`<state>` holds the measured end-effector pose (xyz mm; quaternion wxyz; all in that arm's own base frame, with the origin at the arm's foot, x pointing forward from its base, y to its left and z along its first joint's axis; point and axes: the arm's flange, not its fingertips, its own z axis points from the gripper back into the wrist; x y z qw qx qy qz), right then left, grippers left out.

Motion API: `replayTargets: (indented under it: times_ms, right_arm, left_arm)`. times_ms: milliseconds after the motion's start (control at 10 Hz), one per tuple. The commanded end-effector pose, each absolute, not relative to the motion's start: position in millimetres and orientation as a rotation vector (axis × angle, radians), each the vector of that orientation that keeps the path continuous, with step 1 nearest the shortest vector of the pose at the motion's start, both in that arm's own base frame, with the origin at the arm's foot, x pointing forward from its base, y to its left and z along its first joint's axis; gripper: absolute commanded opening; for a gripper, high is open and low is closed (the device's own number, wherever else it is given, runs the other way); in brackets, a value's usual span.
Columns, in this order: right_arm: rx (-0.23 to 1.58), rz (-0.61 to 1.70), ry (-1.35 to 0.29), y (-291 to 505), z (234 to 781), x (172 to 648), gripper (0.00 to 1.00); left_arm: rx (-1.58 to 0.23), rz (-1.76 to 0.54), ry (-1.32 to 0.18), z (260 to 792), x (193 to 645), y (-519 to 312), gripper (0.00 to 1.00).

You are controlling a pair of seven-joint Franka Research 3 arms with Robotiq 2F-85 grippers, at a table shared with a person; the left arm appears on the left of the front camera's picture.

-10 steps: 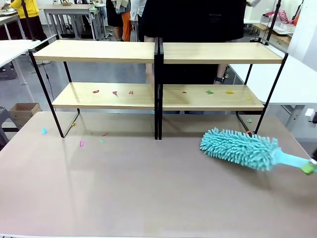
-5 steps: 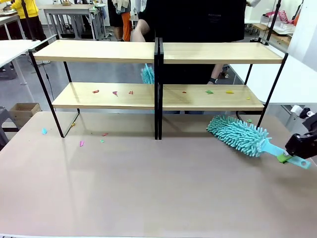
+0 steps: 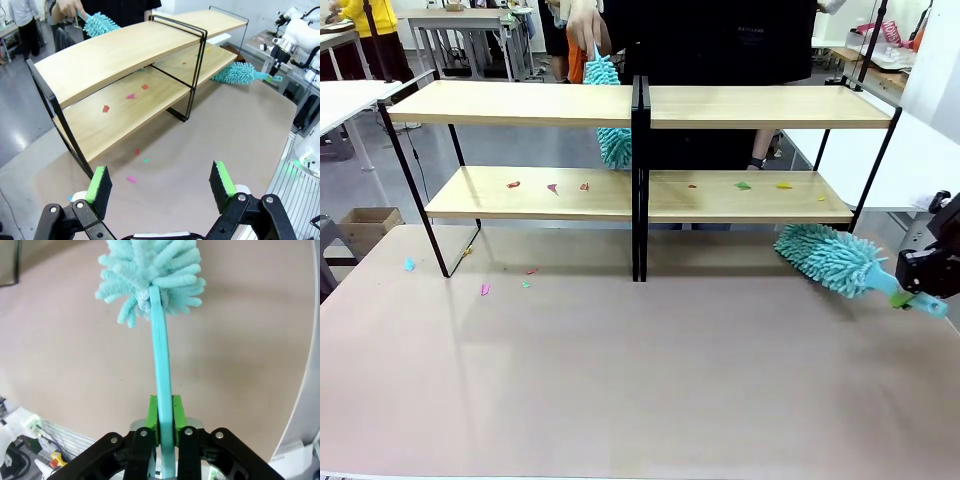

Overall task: Clean the shelves.
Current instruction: Clean another randomly selected level of the Shelf with the Duster.

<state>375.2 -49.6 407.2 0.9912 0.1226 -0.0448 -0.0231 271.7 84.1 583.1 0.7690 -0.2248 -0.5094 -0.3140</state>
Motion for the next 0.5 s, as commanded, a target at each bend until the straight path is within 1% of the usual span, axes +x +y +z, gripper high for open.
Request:
replayTargets:
  times_ms: [0, 200, 400]
  right_arm:
    - [0.126, -0.067, -0.044, -19, 388, 300, 0.13]
    - [-0.027, -0.055, -0.108, 3, 389, 282, 0.13]
    - [-0.143, -0.062, -0.113, 15, 386, 269, 0.13]
  left_arm:
    - [-0.485, -0.681, -1.103, 583, 272, 84, 1.0]
    - [-0.485, -0.681, -1.103, 583, 272, 84, 1.0]
    - [-0.485, -0.681, -1.103, 583, 272, 84, 1.0]
